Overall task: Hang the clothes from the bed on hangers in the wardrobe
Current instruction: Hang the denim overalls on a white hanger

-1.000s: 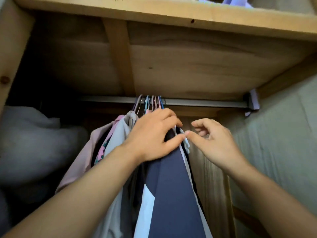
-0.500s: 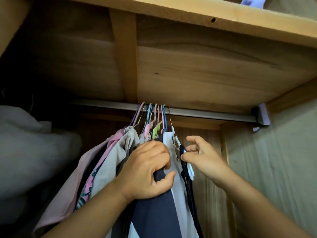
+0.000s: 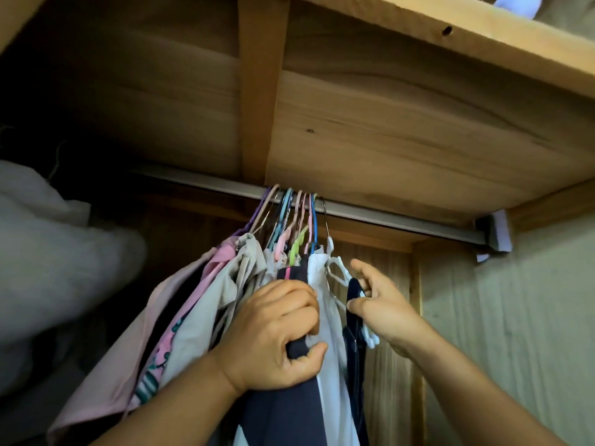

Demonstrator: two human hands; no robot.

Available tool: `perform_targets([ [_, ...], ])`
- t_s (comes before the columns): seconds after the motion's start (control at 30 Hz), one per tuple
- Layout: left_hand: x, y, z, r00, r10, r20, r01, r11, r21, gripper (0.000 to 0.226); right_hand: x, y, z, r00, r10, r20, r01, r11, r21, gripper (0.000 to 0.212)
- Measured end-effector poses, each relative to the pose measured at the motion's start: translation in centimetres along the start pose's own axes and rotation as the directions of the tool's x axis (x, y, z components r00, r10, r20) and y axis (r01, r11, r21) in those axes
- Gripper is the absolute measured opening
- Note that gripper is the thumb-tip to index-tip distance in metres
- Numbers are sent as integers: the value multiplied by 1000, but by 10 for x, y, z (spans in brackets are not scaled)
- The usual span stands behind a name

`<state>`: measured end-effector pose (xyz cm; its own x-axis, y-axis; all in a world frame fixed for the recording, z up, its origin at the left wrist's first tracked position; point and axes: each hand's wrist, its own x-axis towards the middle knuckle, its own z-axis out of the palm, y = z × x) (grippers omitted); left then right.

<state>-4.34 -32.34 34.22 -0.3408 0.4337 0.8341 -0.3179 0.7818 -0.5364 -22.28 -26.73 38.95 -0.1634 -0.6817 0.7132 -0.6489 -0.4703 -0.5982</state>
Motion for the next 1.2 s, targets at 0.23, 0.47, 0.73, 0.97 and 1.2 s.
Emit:
perform_targets([
  [0.23,0,0,-1,998,-41,46,41,999,8,24,-7,1,-24,997,-35,-63,33,999,-30,64],
  [0.47,-1,2,-6,994,-73,81,73,997,8,21,-18,-2,-49,996,-71,-57,56,971,-234,63],
  [0.73,12,17,-18,980,-171,105,161,982,97,17,-55,-25,-98,999,34,4,-32,983,-182,54],
  [0.97,35,72,1,972,-125,197,30,905,425,27,-116,-47,-155,995,104,-10,-104,976,-193,51],
  [1.2,31,188,36,939,-206,275,211,977,12,38,-209,-62,-192,974,218,-69,-224,970,-98,47],
])
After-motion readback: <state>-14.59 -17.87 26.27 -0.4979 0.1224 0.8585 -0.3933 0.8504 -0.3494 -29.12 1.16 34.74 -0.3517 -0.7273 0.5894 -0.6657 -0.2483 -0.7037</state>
